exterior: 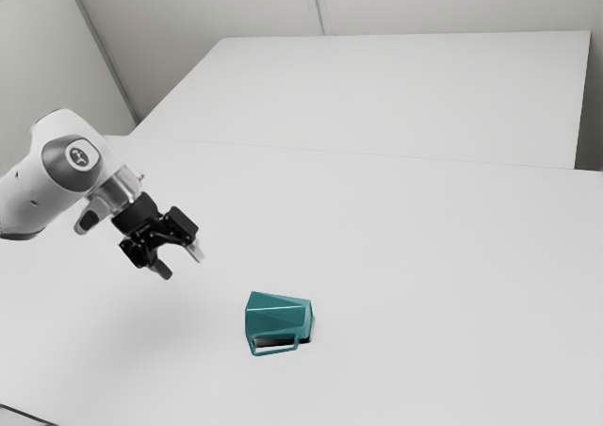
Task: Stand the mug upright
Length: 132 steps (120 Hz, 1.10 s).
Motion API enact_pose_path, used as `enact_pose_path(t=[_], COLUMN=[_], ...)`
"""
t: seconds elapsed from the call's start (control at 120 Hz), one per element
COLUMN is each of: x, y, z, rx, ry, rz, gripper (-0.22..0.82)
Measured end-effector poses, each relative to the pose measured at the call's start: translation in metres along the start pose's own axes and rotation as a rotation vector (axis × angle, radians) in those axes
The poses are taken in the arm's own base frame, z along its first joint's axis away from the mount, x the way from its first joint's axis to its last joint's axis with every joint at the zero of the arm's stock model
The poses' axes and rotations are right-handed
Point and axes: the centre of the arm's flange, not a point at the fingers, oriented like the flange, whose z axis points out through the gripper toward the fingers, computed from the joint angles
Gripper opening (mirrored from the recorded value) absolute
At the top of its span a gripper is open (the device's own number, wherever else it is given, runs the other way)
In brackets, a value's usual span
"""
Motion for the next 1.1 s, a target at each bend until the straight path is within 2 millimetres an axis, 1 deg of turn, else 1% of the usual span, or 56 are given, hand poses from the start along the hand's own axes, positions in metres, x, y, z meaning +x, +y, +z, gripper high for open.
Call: enact_pose_path(t=[0.125, 0.225, 0.342, 0.525, 0.633, 0.808, 1.1], x=[-0.003, 0.000, -0.003, -0.009, -0.011, -0.015, -0.018], y=[0.004, 0.002, 0.000, -0.010, -0.021, -0.031, -0.042], z=[0.031, 0.054, 0.072, 0.103, 0.114, 0.129, 0.147], rx=[0.068, 0.119, 0.164, 0.202, 0.219, 0.255, 0.280], ry=[0.008, 0.023, 0.036, 0.053, 0.047, 0.032, 0.024], rz=[-0.059, -0.097, -0.134, -0.171, -0.180, -0.209, -0.238], gripper=[0.61, 0.60, 0.60, 0.60, 0.60, 0.60, 0.60])
